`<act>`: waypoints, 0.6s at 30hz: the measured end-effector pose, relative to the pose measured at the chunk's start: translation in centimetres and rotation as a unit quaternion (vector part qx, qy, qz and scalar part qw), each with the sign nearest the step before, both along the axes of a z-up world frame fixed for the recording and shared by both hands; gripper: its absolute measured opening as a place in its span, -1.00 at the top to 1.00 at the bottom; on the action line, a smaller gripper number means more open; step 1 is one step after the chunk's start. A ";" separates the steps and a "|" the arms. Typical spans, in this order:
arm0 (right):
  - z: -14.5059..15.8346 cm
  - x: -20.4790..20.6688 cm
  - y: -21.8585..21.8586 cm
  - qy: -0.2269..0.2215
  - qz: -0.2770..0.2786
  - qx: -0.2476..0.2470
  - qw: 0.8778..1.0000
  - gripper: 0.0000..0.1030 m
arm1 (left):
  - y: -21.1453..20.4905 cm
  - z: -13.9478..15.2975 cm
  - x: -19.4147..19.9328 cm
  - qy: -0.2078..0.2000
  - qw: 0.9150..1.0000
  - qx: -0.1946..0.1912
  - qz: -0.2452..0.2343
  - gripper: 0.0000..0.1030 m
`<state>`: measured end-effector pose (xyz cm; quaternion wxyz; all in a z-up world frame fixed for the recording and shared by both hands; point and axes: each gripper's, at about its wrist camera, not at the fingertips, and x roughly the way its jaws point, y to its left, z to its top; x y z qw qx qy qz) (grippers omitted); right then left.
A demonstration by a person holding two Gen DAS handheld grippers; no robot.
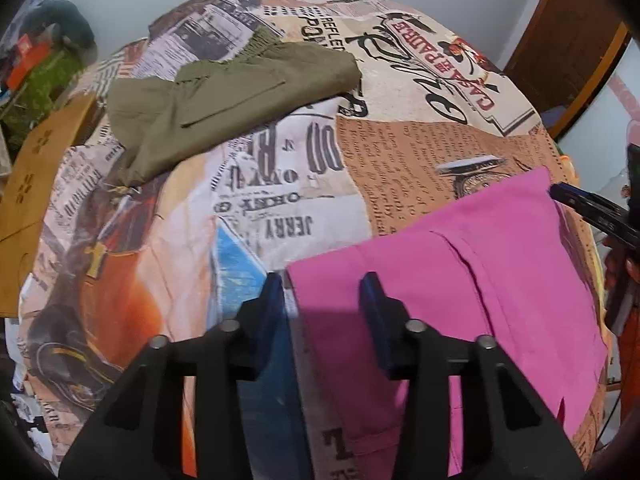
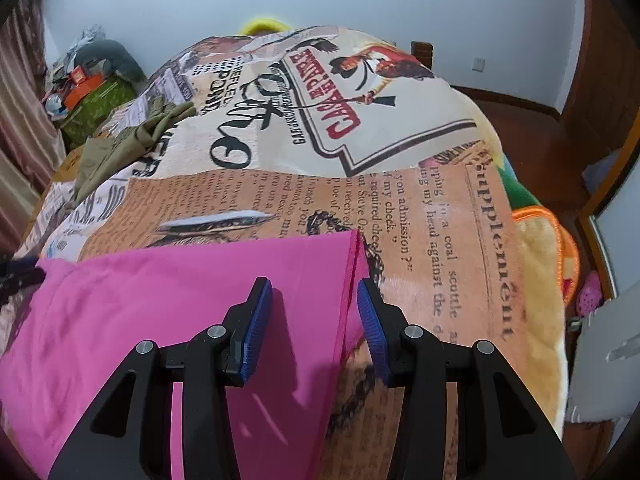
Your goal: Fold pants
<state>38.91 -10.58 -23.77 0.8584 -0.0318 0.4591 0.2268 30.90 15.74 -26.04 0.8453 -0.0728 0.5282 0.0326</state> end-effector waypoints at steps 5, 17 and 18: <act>-0.9 1.2 0.1 0.003 0.000 0.007 1.000 0.21 | 0.1 -0.1 -0.1 -0.003 1.000 -0.014 0.009 0.42; -2.3 1.8 1.6 0.019 0.024 0.031 0.999 0.80 | -2.1 0.3 -0.9 -0.032 0.997 0.072 -0.001 0.91; -2.3 1.7 1.9 0.014 0.027 0.019 0.999 0.82 | -2.1 0.4 -1.0 -0.036 0.996 0.086 0.002 0.91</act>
